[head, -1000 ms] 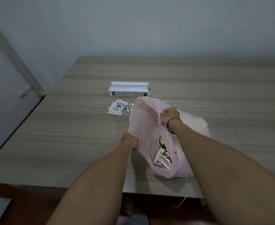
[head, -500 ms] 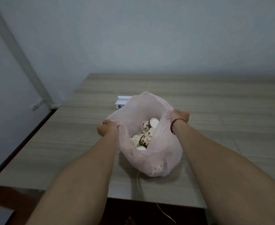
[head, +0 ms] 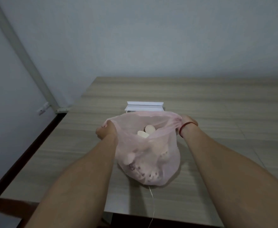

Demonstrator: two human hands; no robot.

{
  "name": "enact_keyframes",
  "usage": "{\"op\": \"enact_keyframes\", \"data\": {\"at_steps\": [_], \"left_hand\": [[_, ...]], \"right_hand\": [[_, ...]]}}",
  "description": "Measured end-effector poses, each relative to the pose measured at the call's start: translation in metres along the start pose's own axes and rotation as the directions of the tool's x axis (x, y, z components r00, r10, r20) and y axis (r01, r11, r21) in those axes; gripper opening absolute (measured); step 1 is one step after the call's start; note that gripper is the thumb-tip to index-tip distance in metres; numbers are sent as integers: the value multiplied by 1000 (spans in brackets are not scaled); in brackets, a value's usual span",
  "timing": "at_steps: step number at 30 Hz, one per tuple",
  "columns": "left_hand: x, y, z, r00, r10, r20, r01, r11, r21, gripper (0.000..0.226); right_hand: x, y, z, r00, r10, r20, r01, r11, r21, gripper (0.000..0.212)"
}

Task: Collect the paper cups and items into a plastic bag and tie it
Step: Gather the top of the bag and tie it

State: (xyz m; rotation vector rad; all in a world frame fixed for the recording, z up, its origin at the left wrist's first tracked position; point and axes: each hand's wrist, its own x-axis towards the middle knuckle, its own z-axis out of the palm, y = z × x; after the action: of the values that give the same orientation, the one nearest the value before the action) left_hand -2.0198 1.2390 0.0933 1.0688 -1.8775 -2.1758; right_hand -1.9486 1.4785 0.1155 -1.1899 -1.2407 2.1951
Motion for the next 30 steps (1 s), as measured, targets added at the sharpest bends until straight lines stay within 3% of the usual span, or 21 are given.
{"op": "enact_keyframes", "data": {"at_steps": [1,4,6,8,9,12,17,22,25,30], "left_hand": [[1,0,1,999,9,-45,-8,1000,13,39],[5,-2,4,999,49,-20,-47,994,100,46],[16,-4,7,996,80,-47,-72,985,155,46],[26,-5,9,991,123,-51,-114,982,151,38],[28,-5,10,988,146,-54,-137,978,155,33],[36,-6,11,976,204,-80,-187,966,180,26],[38,4,10,952,264,-152,-225,946,235,38],[35,-2,15,941,309,-139,-261,923,282,40],[28,-15,20,947,293,-129,-240,917,319,37],[19,-21,35,945,273,-181,-187,903,387,37]], "right_hand": [[4,1,2,999,-10,39,12,998,-58,15],[10,7,1,988,38,-150,-23,995,100,21],[10,10,4,977,27,-210,0,992,128,12],[12,15,6,975,-58,-213,65,997,28,40],[15,17,5,963,-112,-244,107,994,-36,42],[12,17,6,916,-227,-330,189,971,-143,21],[17,16,6,847,-198,-493,109,973,-205,46],[17,25,13,876,-64,-479,103,993,56,49],[8,47,18,931,-62,-358,108,988,109,63],[-17,82,34,937,-174,-303,165,985,-55,83]]}}
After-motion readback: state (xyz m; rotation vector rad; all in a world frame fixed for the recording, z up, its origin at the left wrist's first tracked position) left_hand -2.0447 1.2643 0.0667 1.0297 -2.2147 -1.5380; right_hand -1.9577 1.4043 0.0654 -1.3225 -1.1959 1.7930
